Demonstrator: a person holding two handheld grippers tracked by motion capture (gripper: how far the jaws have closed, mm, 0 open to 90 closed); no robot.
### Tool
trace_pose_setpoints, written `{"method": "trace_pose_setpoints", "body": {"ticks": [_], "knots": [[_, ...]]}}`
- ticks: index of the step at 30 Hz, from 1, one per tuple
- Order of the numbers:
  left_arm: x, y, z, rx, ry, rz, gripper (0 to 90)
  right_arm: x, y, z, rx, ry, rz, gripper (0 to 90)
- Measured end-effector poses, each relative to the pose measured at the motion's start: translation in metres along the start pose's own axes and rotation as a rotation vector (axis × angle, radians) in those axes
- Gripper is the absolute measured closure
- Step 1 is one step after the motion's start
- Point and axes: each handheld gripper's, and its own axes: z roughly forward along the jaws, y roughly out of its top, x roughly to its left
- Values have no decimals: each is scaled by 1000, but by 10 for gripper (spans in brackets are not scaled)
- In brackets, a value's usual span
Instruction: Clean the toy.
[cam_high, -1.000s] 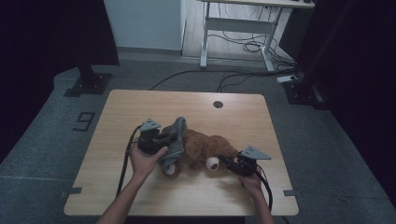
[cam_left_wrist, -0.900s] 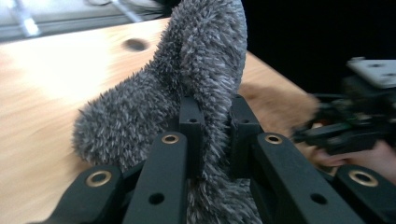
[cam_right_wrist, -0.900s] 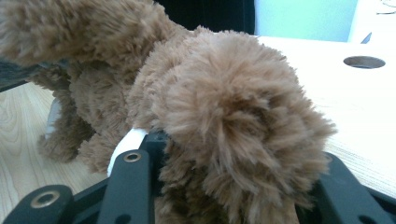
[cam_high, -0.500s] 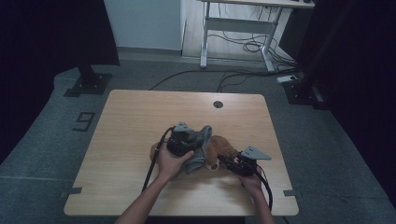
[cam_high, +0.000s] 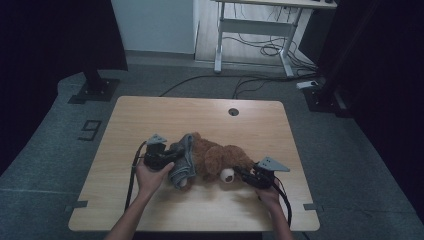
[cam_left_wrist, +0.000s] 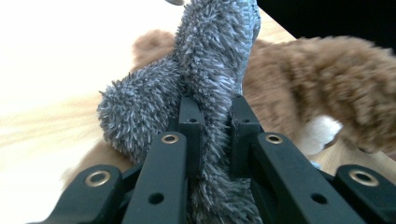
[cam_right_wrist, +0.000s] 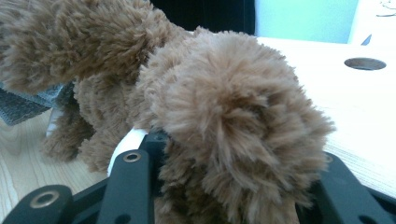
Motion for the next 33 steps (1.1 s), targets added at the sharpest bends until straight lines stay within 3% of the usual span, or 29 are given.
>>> {"method": "trace_pose_setpoints", "body": {"ticks": [8, 12, 16, 19, 22, 25, 28, 33], "knots": [[28, -14, -11, 7, 67, -45, 787, 0, 0, 0, -2, 0, -1, 541], [46, -26, -16, 50, 160, -63, 788, -1, -1, 0, -3, 2, 8, 541], [58, -35, -21, 48, 138, -117, 787, -2, -1, 0, -5, 2, 14, 540], [50, -26, -30, 10, 114, -106, 789, -3, -1, 0, -7, -1, 18, 540], [28, -6, -42, -45, 99, -46, 790, -4, -1, -1, -9, -6, 28, 540], [11, 13, -54, -100, 48, -16, 789, -5, -2, -1, -12, -6, 27, 540], [-4, 29, -57, -120, 12, 9, 789, -4, -2, -1, -13, -8, 24, 540], [-31, 48, -45, -115, -53, 37, 786, -4, -2, -1, -11, -8, 20, 540]]}}
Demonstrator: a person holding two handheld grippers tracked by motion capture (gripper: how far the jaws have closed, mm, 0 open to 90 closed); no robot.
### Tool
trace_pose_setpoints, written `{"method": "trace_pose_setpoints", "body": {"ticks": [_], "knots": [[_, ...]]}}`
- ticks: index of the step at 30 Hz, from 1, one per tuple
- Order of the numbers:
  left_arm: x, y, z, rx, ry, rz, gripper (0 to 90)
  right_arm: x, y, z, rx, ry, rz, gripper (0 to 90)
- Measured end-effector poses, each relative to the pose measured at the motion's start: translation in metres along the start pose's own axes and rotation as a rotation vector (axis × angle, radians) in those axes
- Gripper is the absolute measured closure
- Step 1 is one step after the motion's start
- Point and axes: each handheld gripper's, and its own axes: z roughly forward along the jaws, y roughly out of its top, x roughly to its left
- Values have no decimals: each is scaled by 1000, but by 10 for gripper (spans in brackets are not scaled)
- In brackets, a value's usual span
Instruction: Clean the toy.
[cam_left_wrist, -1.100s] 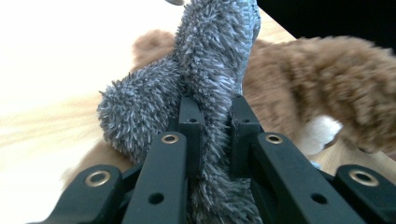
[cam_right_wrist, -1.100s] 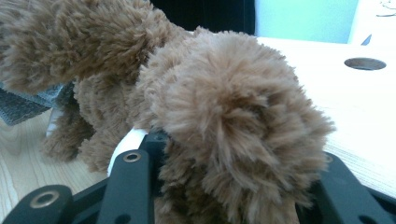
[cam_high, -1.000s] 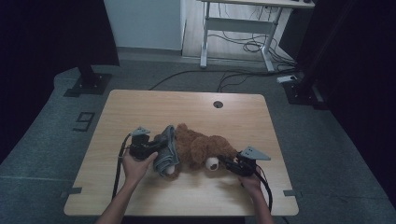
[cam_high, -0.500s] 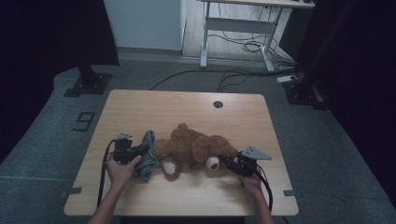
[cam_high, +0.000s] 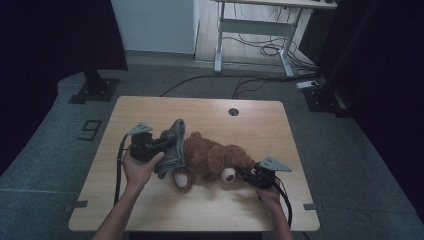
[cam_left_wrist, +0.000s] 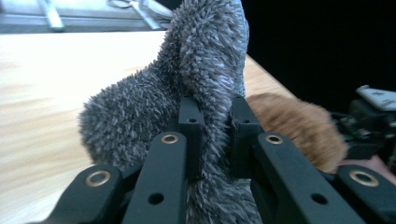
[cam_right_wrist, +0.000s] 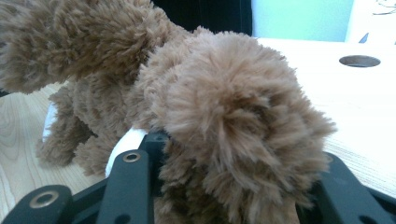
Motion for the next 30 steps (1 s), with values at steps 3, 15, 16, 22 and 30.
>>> {"method": "trace_pose_setpoints", "body": {"ticks": [3, 15, 16, 22, 30], "knots": [[-22, 8, 12, 8, -37, 41, 784, 0, 0, 0, 0, 0, -1, 540], [-92, 14, 90, 165, -154, 151, 777, 1, 0, 0, 6, 2, -9, 540], [-93, 12, 98, 187, -153, 145, 777, 1, 0, -1, 7, 1, -11, 539], [-72, -17, 126, 293, -139, 86, 776, 1, 0, 0, 7, 0, -16, 539], [-28, -32, 89, 222, -140, -10, 781, 2, 0, 1, 6, 1, -17, 539]]}}
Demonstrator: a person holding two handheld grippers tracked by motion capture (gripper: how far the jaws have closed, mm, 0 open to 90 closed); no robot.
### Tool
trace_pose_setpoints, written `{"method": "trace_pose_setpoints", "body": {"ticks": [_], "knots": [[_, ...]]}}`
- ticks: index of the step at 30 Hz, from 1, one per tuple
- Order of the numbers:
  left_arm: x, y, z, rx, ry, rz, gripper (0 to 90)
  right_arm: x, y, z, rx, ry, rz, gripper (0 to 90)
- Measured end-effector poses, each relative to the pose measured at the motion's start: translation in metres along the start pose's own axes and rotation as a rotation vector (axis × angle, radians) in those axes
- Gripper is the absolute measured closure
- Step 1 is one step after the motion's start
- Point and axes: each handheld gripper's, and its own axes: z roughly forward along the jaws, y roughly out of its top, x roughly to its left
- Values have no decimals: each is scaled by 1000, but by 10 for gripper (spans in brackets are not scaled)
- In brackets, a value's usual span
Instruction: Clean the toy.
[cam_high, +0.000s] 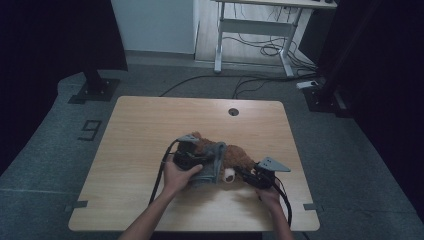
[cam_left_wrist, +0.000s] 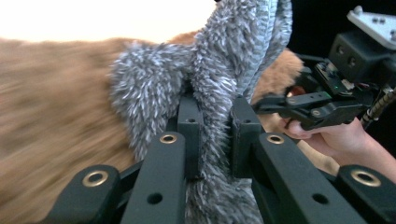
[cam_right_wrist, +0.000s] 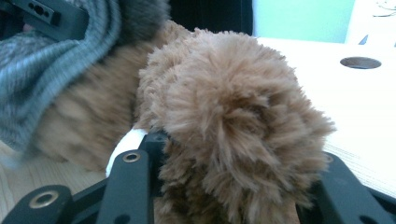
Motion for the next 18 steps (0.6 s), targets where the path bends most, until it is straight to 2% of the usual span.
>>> {"method": "trace_pose_setpoints", "body": {"ticks": [2, 6, 9, 15, 18], "knots": [[9, -6, -9, -11, 5, -18, 782, 0, 0, 0, -1, 1, -2, 539], [19, -17, -26, -21, 44, -3, 783, 1, 0, 0, -1, -1, -3, 539], [25, -20, -35, -29, 63, -12, 783, 1, 0, 0, -2, -1, -2, 539], [48, -30, -58, -46, 138, -48, 783, 1, 0, 0, -4, 1, 0, 539], [61, -37, -66, -45, 193, -64, 783, 1, 0, 0, -4, 0, -1, 539]]}}
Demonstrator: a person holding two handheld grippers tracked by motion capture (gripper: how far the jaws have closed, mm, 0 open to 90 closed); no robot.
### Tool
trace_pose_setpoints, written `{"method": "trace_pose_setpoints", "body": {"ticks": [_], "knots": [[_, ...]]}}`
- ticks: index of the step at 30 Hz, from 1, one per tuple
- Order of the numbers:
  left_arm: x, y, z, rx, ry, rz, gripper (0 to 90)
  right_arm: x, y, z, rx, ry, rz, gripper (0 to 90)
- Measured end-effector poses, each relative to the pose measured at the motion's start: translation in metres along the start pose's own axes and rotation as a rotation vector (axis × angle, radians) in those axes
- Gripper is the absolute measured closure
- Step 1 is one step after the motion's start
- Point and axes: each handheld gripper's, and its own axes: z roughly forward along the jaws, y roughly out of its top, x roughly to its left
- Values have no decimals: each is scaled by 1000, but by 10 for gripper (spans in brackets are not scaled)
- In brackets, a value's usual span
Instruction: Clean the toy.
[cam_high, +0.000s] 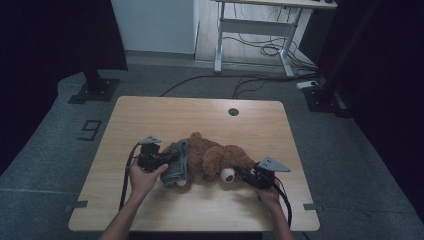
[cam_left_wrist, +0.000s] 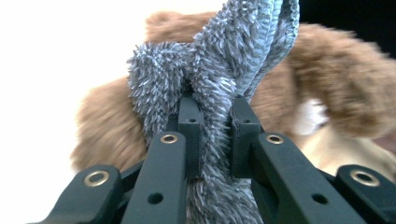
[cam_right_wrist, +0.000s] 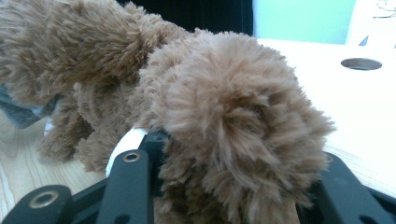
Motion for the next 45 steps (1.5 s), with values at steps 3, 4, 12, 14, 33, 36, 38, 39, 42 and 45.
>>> {"method": "trace_pose_setpoints", "body": {"ticks": [3, 4, 12, 14, 33, 36, 38, 39, 42, 45], "knots": [[12, -8, -2, 5, 35, -20, 783, 0, 0, 0, 0, 0, 1, 538], [16, -11, -3, 10, 45, -27, 782, 0, 0, 0, -1, 0, 2, 539], [17, -2, -25, -47, 110, -17, 782, -1, 0, 0, -3, -2, 7, 539], [7, 9, -30, -70, 104, 9, 779, -1, 0, 0, -4, -3, 9, 539], [-43, 37, 50, 21, -36, 65, 781, 3, 2, -1, 15, 10, -39, 485], [-44, 26, 47, 1, -45, 80, 788, 6, 7, -4, 40, 8, -48, 359], [-46, 18, 45, -21, -46, 90, 791, 10, 14, -7, 66, -13, -57, 277], [-45, 15, 44, -33, -51, 87, 792, 11, 16, -8, 72, -11, -51, 246], [-42, 6, 40, -58, -87, 61, 793, 12, 30, -16, 63, 32, 5, 201], [-43, -1, 38, -73, -102, 62, 794, 11, 48, -21, 41, 35, 50, 178]]}}
